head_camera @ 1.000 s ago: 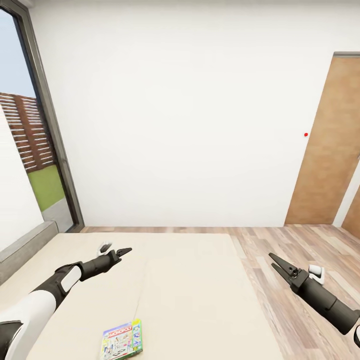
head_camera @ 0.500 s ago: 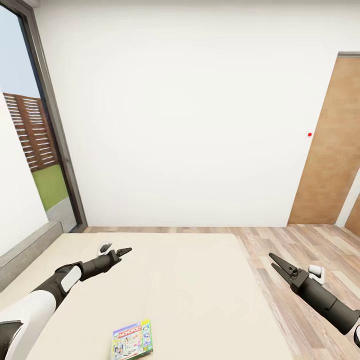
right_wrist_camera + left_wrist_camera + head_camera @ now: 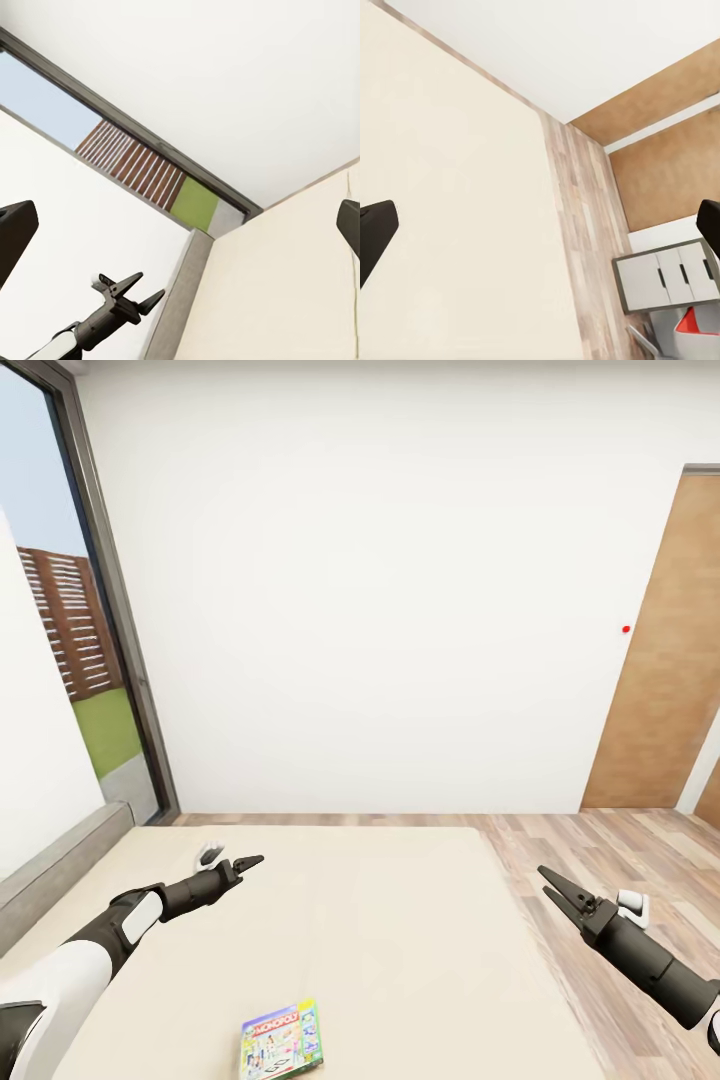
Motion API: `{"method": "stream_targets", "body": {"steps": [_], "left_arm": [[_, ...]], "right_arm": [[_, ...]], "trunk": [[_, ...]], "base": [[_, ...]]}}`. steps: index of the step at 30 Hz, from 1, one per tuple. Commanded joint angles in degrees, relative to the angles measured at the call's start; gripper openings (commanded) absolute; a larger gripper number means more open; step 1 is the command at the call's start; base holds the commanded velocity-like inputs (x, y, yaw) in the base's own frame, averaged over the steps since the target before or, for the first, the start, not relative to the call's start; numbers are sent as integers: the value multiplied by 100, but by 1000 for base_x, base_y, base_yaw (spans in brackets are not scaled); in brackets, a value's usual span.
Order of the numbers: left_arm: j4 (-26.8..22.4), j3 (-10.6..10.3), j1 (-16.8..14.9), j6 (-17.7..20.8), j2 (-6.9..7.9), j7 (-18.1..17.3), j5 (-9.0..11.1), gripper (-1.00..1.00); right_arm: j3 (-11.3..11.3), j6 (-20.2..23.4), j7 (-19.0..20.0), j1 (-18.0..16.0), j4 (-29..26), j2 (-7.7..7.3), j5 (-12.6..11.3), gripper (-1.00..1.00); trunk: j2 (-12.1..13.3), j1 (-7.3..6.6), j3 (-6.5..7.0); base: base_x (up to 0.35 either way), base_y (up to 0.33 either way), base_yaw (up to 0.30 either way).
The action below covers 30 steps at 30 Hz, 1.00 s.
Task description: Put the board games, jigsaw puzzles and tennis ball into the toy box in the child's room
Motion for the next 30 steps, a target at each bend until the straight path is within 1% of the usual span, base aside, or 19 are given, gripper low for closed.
{"method": "stream_targets", "body": {"steps": [1,14,24,30], "left_arm": [[0,16,0,48,0,-9,17,100],[0,18,1,48,0,-9,17,100],[0,16,1,48,0,-9,18,100],[0,16,1,48,0,-9,17,100]], "right_arm": [[-7,36,8,-3,1,1,-10,100],[-6,36,7,-3,0,1,-10,100],[-7,36,7,-2,0,1,-10,100],[-6,36,5,-3,-1,1,-10,100]], "trunk": [[-4,2,-3],[-4,2,-3],[-4,2,-3],[-4,2,-3]], "base": [[0,200,0],[-14,114,0],[-8,20,0],[-83,47,0]]}}
